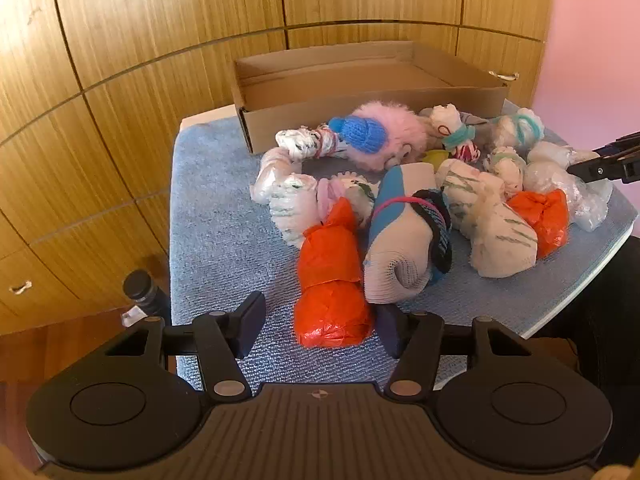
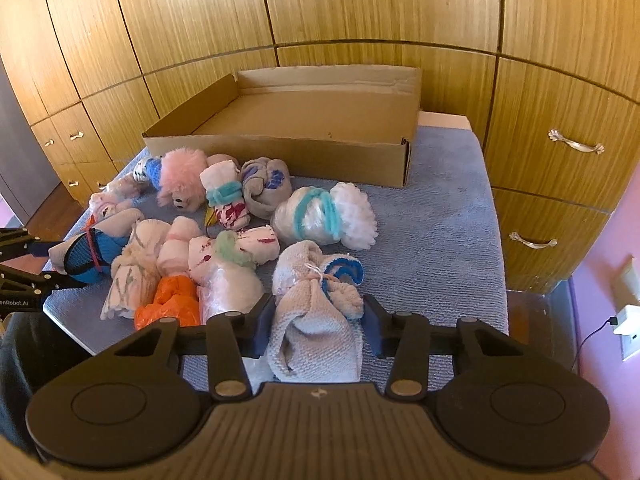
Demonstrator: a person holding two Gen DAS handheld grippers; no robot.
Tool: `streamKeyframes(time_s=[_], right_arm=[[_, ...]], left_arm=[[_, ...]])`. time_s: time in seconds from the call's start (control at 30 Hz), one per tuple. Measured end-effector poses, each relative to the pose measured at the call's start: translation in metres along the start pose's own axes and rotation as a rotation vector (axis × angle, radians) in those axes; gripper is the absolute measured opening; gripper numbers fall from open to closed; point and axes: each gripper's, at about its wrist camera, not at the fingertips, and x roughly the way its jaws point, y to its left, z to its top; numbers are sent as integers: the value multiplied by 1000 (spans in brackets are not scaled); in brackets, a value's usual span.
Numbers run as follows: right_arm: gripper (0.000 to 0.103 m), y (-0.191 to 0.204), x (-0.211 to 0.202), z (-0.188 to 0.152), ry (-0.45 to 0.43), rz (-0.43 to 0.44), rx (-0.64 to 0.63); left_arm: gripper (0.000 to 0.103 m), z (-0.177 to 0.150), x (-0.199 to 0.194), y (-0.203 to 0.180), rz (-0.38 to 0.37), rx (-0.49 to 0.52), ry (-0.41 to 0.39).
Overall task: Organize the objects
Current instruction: 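Grasp the orange wrapped bundle with the left gripper while the right grasps the white towel bundle, then carry both bundles into the cardboard tray and open both grippers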
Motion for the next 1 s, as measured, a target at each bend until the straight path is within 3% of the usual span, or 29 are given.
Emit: streamKeyframes(time_s=[0.13,0.47,0.53,1.0], right_arm=[[41,-1,-3,0,-4,-6,4],[42,-2,-2,-3,-3,-22,5],[42,-2,-2,-3,-1,-22,4],[41,-2,-13,0,-40,-31,7]], left_arm=[[54,3,1,-6,5,40,-8],[53,4,3,-4,9,30,-10],[42,4,1,-2,1,11,-5],[41,-3,-24,18,20,-78,3]])
